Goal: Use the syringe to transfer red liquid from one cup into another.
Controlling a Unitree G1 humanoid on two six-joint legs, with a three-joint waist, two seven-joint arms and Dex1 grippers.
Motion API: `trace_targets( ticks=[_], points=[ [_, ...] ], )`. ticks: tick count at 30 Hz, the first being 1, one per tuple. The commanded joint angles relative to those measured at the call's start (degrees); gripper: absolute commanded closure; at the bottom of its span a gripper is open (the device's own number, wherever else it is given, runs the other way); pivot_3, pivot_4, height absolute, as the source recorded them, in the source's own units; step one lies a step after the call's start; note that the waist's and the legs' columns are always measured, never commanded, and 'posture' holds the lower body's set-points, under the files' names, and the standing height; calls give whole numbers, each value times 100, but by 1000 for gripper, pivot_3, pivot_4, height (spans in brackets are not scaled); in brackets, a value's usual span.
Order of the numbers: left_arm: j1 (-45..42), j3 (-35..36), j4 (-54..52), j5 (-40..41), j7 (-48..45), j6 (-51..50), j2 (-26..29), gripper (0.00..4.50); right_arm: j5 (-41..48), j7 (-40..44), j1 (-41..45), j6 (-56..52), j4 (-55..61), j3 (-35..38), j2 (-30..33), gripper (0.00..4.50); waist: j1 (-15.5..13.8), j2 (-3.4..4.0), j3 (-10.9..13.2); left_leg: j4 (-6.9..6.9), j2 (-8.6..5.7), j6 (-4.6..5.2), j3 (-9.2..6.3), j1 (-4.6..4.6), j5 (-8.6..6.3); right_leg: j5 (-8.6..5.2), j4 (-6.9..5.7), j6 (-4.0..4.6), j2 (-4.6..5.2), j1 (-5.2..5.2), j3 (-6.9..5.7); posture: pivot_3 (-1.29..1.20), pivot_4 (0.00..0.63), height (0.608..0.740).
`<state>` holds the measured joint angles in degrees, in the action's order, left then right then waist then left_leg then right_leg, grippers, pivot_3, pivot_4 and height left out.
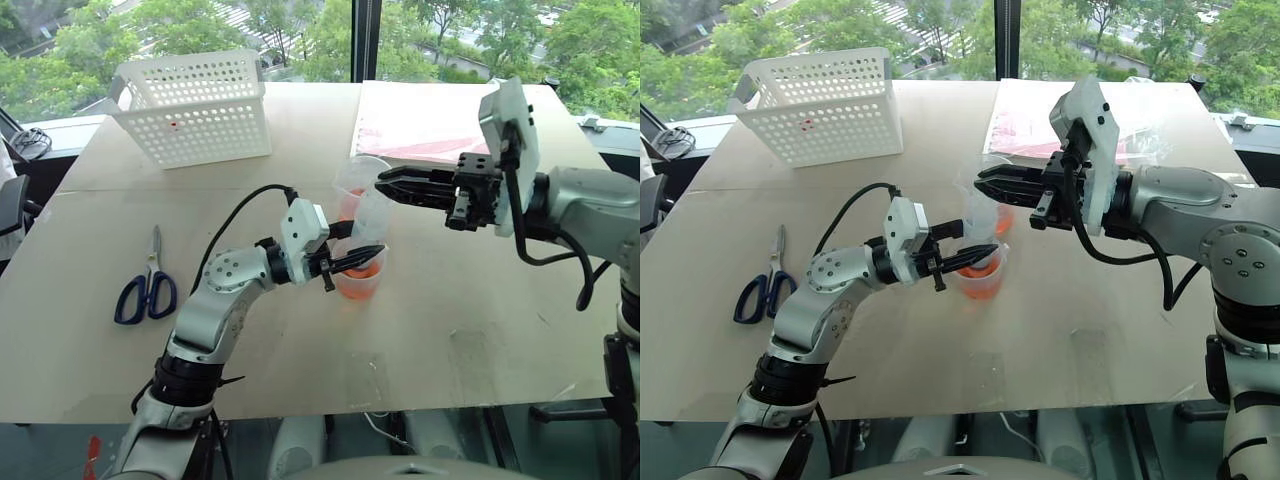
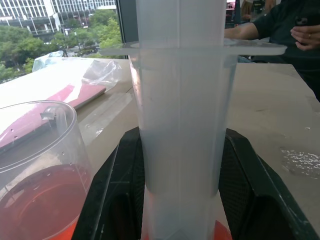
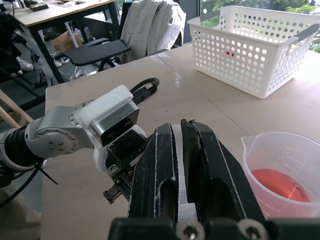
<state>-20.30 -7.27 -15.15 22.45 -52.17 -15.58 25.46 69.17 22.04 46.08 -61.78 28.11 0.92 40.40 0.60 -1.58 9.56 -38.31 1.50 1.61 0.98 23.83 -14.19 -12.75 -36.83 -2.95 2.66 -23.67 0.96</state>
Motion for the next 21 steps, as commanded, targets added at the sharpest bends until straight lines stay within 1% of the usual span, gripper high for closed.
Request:
trace_targets(
  ticks=[1,6,12,21],
  points=[
    [-69,75,-255,100,27,228,-99,3077,-50,145,113,-88,1,-58,-1,4466,1,0,0,0,0,0,-1,0,0,0,0,0,0,0,0,0,150,740],
    [-160,114,-335,196,89,119,-187,3077,64,191,78,-316,11,-178,-114,4466,0,0,0,0,0,0,0,0,0,0,0,0,0,0,0,0,150,740],
    [-329,202,-570,374,224,-161,-237,3077,-87,241,-178,-459,30,-432,-305,4466,0,0,0,0,-1,0,-1,0,0,0,0,0,0,0,-1,0,150,740],
    [-508,322,-826,534,382,-497,-258,3077,-438,557,-427,-532,16,-676,-512,4466,0,0,0,0,-2,0,-1,0,0,0,0,0,-1,0,-1,0,150,740]
  ],
)
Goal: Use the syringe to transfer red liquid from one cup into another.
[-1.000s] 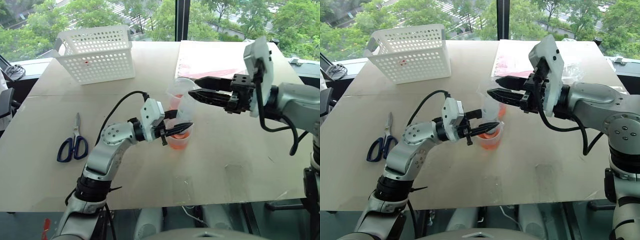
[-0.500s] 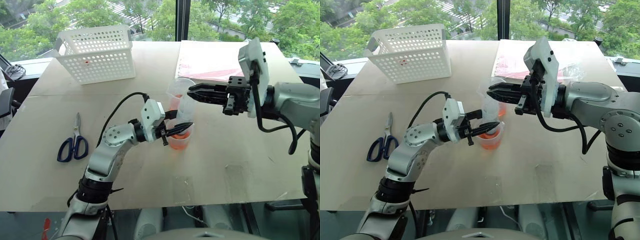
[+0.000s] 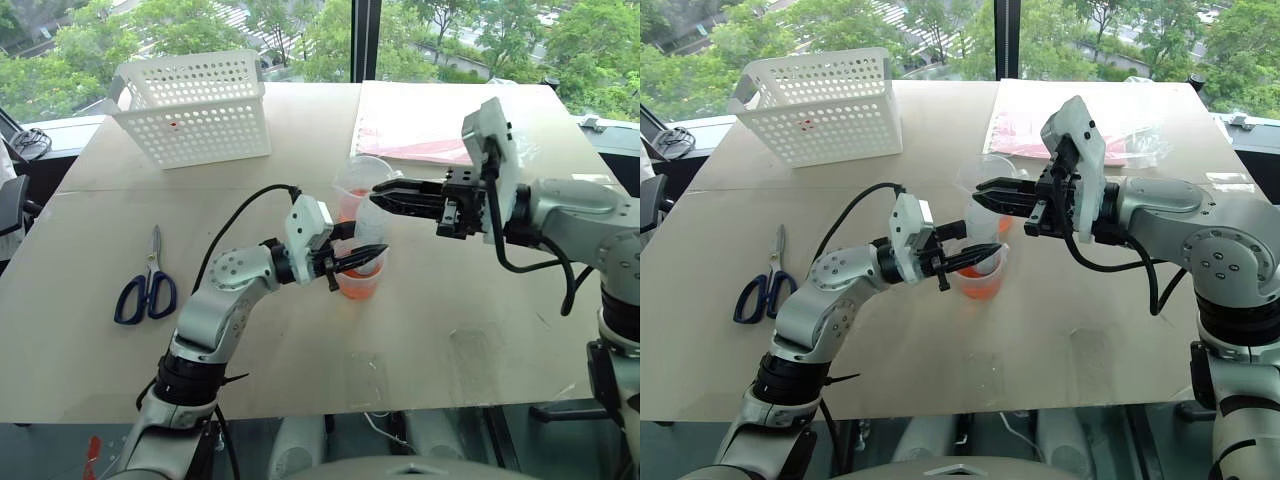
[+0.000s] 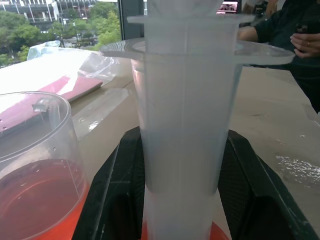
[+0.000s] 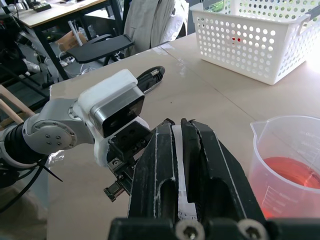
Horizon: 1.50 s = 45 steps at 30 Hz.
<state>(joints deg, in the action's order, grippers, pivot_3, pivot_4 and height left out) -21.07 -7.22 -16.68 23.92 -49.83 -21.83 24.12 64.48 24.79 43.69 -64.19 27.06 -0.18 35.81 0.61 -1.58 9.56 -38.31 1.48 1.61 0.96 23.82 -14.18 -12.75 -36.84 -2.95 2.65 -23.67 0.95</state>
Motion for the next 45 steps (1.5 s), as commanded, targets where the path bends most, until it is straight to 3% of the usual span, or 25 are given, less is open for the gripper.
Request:
trace_targets(
  ticks=[1,9,14,19,24,29,44,45],
  points=[
    [-438,329,-697,398,159,97,-122,3077,2,322,-189,-283,126,-560,-68,4466,-1,0,0,0,0,0,-1,0,0,0,0,0,0,0,-1,0,150,740],
    [-492,521,-905,630,309,-216,-62,3077,-29,601,-144,7,132,-120,-69,4466,-3,0,0,0,0,0,-2,1,0,0,0,0,0,0,-1,0,150,740],
    [-789,913,-1176,1192,570,-784,80,3077,658,759,-56,223,-90,803,13,2545,-2,-1,4,0,-1,0,-3,1,0,0,0,-1,0,0,-1,0,150,740],
    [-1168,1219,-1181,1811,1008,-1391,74,3077,664,764,-324,340,92,1053,314,298,-1,-1,3,0,-4,0,-1,1,0,0,1,-1,0,1,0,0,150,740],
    [-1583,1652,-1131,3054,1711,-2217,-39,3077,365,678,-897,515,457,914,488,298,5,-5,5,0,-5,0,-6,4,0,0,0,-3,1,1,-4,0,150,740],
    [-1592,1624,-1223,3454,1812,-2475,100,3077,12,399,-956,758,498,671,163,298,28,-4,5,0,-5,-1,-3,-4,0,-1,-3,-2,-8,0,3,0,150,740],
    [-1506,1304,-1293,3520,1844,-2423,85,3077,13,104,-561,789,294,402,-486,298,7,-4,5,0,-6,-1,-2,-3,1,-1,-1,-1,-7,0,4,0,150,740],
    [-1507,1292,-1291,3518,1841,-2418,79,3077,-4,102,-543,788,270,369,-516,684,9,-4,5,0,-6,-1,-2,-3,1,-1,-1,-1,-7,0,4,0,150,740]
  ],
)
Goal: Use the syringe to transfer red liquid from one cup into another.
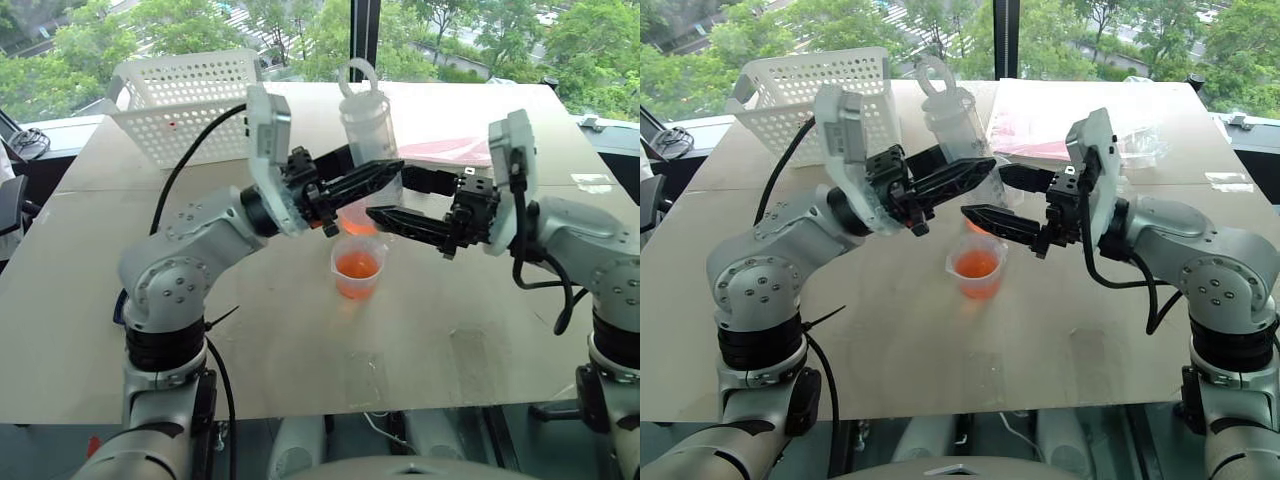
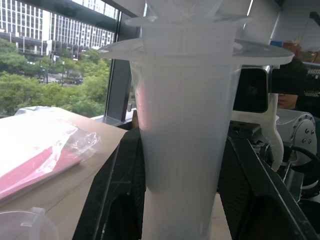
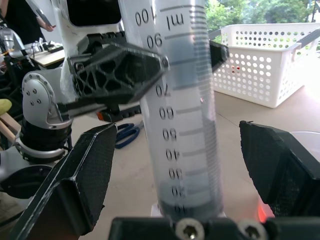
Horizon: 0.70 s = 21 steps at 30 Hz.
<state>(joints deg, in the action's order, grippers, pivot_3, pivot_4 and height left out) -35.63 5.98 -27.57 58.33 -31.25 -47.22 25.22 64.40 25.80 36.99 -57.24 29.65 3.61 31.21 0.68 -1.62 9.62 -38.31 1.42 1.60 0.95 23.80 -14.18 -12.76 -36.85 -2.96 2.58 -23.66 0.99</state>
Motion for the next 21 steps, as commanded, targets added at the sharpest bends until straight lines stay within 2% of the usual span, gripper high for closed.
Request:
trace_targets(
  ticks=[1,4,5,6,10,11,12,15,16,18,21],
  points=[
    [-53,-36,-199,84,-20,122,-38,3077,-11,1,141,90,-8,-38,-73,830,2,0,0,0,0,0,-1,0,0,0,0,0,0,0,0,0,150,740],
    [-36,-47,-209,106,-41,122,-31,3077,-16,32,161,63,-29,-74,-81,2190,-2,0,0,0,0,0,1,1,0,0,1,0,0,0,1,0,150,740],
    [-23,-57,-216,88,-57,128,-12,3077,-18,40,161,58,-32,-72,-81,2288,-2,0,0,0,0,0,0,1,0,0,1,0,0,0,0,0,150,740],
    [-5,-65,-225,82,-71,127,9,3077,-6,47,162,56,-32,-61,-77,2860,-2,0,0,0,0,0,0,1,0,0,1,0,0,0,0,0,150,740],
    [61,-34,-224,230,-174,38,93,3077,29,61,177,31,-36,-29,-54,2991,1,1,0,0,0,0,0,1,0,0,1,0,0,0,0,0,150,740],
    [63,5,-209,310,-138,21,82,2094,30,68,170,30,-30,-20,-44,2992,1,1,0,0,0,0,-1,1,0,0,1,0,0,0,-1,0,150,740],
    [52,15,-206,271,-121,42,111,1784,37,76,167,28,-29,-10,-32,3002,2,1,0,0,0,0,0,1,0,0,1,0,0,0,0,0,150,740],
    [20,45,-186,217,-65,64,202,246,47,83,171,27,-43,8,0,3007,1,1,0,0,0,0,-1,1,0,0,1,0,0,0,0,0,150,740],
    [19,44,-182,229,-56,69,216,0,48,82,172,28,-45,7,3,3007,2,1,0,0,0,0,0,0,0,0,1,0,0,0,0,0,150,740],
    [126,218,-281,419,-51,-44,443,0,48,75,97,8,-75,141,147,3007,2,1,1,0,0,0,0,1,0,0,0,0,0,0,0,0,150,740],
    [386,859,-346,1166,412,-273,810,0,419,-138,-97,-385,-340,721,717,3008,0,0,1,1,1,0,0,1,0,0,1,0,2,0,0,0,150,740]
  ],
)
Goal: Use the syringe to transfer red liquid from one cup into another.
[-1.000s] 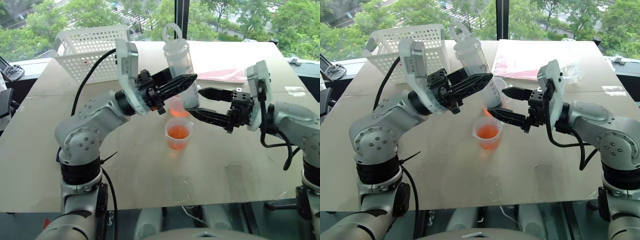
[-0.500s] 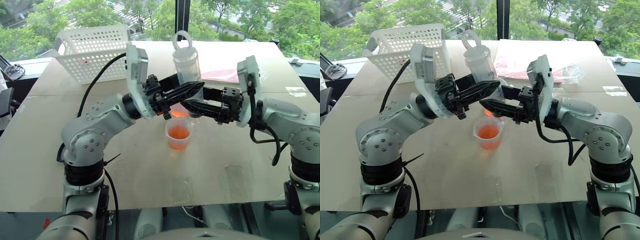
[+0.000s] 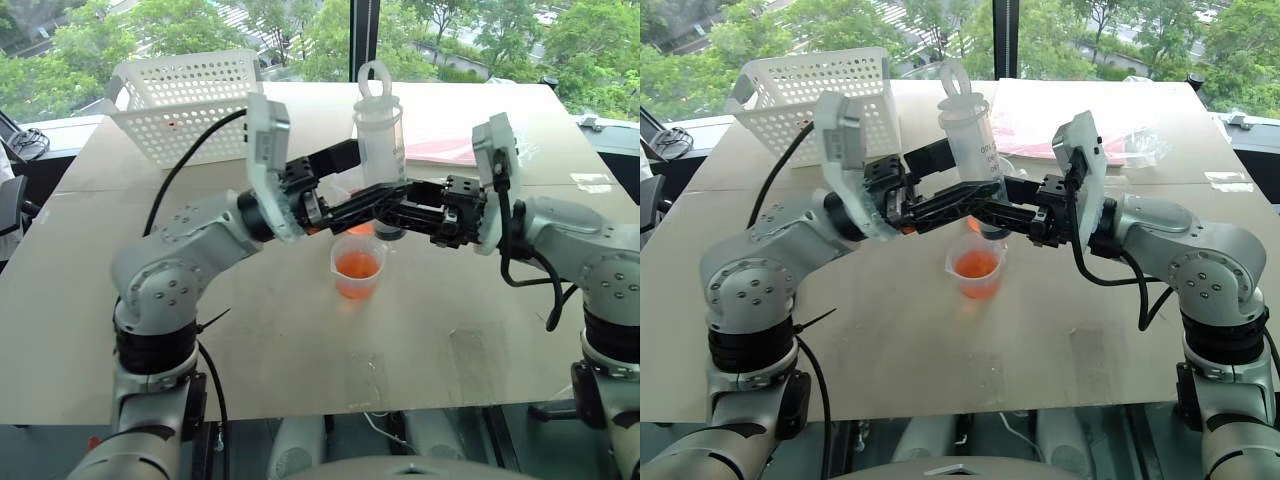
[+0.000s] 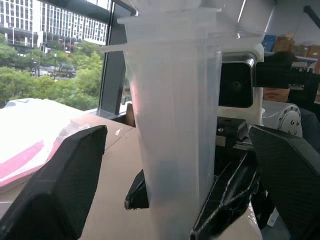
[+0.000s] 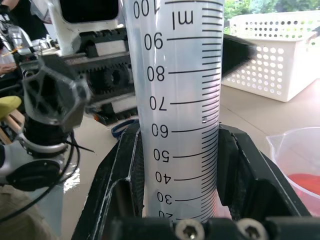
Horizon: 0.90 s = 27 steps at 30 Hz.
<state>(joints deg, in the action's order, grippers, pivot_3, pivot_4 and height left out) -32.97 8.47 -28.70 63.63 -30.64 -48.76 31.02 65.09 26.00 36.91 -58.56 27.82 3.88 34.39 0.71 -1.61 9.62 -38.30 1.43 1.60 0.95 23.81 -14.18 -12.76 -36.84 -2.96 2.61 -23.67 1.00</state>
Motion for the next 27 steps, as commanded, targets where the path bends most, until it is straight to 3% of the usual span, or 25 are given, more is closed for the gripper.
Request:
trace_targets(
  ticks=[1,5,7,11,14,20,27],
  points=[
    [224,852,-226,1143,607,-210,379,0,670,-272,-153,-522,-327,910,666,3008,-12,-2,1,0,3,0,0,1,0,0,0,0,2,0,-1,0,150,740],
    [793,1416,-369,2851,1182,-392,1105,0,1714,-442,-355,-1401,-902,1321,1591,3009,-9,-3,2,1,12,1,1,3,0,-1,3,0,10,0,-3,0,150,740],
    [1075,1614,-516,3094,1307,-382,1414,0,1878,-596,-397,-1657,-1131,1340,1877,3009,7,-3,2,2,8,1,2,1,0,-1,3,1,9,0,-1,0,150,740],
    [2363,2482,-1338,2955,520,-694,2280,0,1182,-529,-631,-1914,-1506,899,2208,3009,24,-6,4,8,8,0,20,-8,-1,-6,7,9,5,-1,10,0,150,740],
    [3180,2935,-1794,2447,-200,-661,2573,0,664,-468,-569,-1889,-1846,548,2080,3010,8,-2,6,7,8,0,23,-9,-1,-15,8,24,6,-2,12,0,150,740],
    [4044,3110,-2429,868,-1261,75,2611,0,-575,-105,-348,-1778,-2614,-318,1780,3021,-33,3,8,0,-1,-1,31,-8,0,-15,9,26,5,-2,9,0,150,740],
    [4115,2880,-2478,517,-1324,496,2579,0,-1585,365,-27,-1693,-3234,-905,1623,3021,-12,11,13,9,1,-1,24,-2,-1,-16,18,26,5,-6,13,0,150,740]
  ],
)
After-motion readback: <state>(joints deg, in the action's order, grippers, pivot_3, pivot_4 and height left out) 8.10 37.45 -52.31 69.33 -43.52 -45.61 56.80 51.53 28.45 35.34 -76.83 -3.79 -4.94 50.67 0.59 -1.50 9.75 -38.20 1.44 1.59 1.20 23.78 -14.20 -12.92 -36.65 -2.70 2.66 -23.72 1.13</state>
